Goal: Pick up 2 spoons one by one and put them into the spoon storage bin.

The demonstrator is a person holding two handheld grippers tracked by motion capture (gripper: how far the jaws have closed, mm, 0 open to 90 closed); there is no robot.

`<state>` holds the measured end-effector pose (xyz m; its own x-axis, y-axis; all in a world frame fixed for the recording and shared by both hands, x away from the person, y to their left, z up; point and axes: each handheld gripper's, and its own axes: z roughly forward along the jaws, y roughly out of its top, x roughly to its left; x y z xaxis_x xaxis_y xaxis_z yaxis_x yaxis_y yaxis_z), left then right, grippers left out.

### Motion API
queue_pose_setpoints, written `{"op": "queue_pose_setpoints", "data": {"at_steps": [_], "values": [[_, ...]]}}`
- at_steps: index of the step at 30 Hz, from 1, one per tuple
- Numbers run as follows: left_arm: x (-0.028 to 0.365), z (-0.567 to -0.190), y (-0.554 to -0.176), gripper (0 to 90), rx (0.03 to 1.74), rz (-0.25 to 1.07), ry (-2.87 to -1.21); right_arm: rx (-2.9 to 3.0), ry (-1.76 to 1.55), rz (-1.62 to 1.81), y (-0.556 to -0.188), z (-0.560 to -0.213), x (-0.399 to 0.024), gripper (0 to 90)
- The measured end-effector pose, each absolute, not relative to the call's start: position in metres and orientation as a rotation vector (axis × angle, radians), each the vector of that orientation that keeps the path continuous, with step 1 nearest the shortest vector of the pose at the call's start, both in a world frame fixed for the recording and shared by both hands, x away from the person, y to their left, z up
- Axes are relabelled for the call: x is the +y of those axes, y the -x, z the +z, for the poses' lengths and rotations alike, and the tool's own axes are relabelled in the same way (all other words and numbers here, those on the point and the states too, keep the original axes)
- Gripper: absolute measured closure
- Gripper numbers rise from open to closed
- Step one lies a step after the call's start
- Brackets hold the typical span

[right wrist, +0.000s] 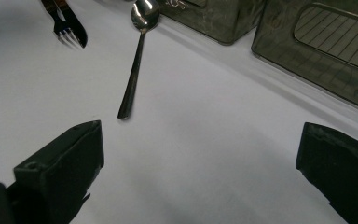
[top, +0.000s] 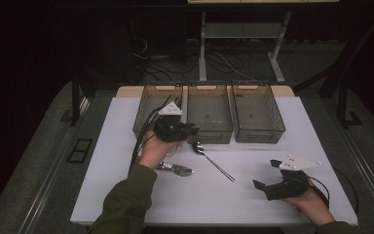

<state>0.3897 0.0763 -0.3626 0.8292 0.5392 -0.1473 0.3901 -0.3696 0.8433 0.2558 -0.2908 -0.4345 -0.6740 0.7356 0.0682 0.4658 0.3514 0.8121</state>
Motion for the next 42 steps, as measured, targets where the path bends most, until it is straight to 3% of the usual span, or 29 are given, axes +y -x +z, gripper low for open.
{"op": "queue_pose_setpoints", "data": {"at_steps": [26,42], "values": [[0.029,-0.342,-0.458,72.3,0.737,0.264,-2.003,2.298,-1.069,1.261,-0.254,-0.433,-0.292,1.0],[0.009,-0.365,-0.485,72.2,0.773,0.255,-2.034,2.301,-1.067,1.274,-0.254,-0.433,-0.291,0.9]]}}
